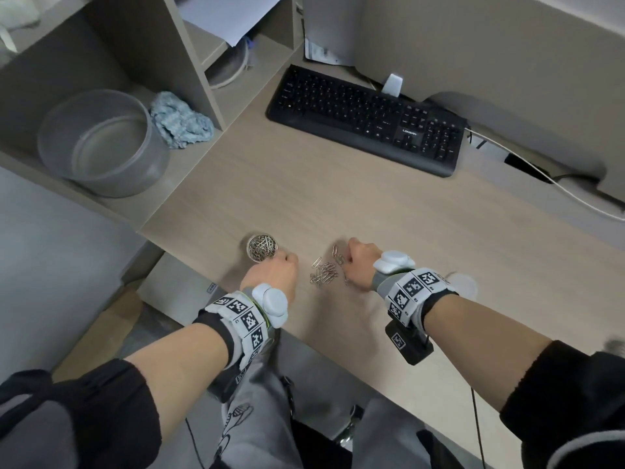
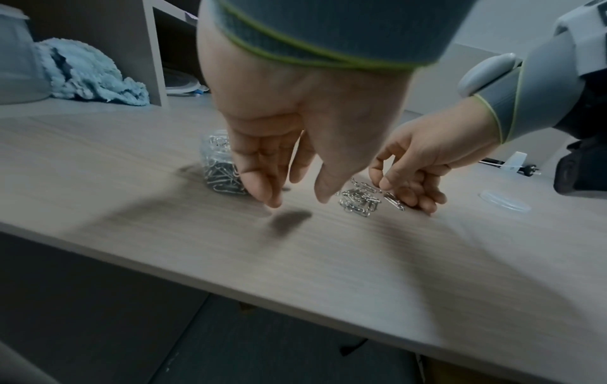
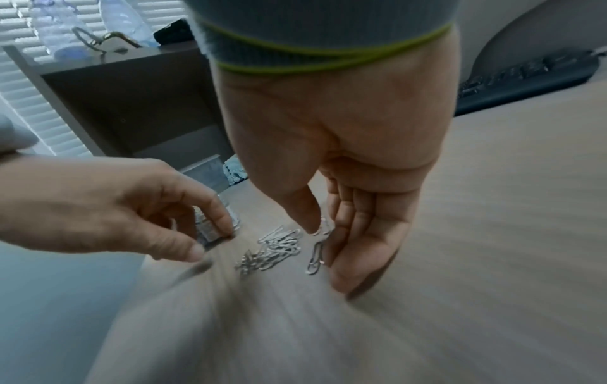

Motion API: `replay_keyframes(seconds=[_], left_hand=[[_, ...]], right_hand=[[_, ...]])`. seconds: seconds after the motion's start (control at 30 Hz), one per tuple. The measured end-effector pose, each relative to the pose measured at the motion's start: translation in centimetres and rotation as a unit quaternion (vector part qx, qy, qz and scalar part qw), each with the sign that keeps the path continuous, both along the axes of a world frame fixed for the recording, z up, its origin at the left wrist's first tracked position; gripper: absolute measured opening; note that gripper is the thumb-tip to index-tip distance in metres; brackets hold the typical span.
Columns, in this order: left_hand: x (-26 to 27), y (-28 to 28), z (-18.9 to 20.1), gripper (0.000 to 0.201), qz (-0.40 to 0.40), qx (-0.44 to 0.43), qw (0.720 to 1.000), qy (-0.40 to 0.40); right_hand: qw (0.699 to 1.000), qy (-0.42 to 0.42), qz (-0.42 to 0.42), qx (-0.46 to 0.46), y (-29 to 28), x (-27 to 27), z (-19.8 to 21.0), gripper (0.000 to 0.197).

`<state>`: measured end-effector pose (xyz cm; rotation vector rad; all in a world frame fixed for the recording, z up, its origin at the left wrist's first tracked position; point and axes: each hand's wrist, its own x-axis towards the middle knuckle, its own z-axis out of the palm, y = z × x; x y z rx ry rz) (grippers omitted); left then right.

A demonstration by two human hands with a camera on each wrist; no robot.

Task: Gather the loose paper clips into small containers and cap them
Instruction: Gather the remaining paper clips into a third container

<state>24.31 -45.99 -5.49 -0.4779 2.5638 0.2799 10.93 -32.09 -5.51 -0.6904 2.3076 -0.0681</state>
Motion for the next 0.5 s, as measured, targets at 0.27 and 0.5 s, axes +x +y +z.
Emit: replay_keyframes(seconds=[0.27,0.5], left_hand=[[0.1,0.3,-1.0,0.035,0.007,0.094,0.991,0.097],[1.0,0.7,-1.5,0.042,0.007,0.056,0.993,0.107]], right_hand=[[0.999,-0.012,0.011,-0.052,-0.8,1.7,-1.5,0.024],[0.993,0.054,0.042,-0.095,-0.4,0.0,-1.7,0.042]])
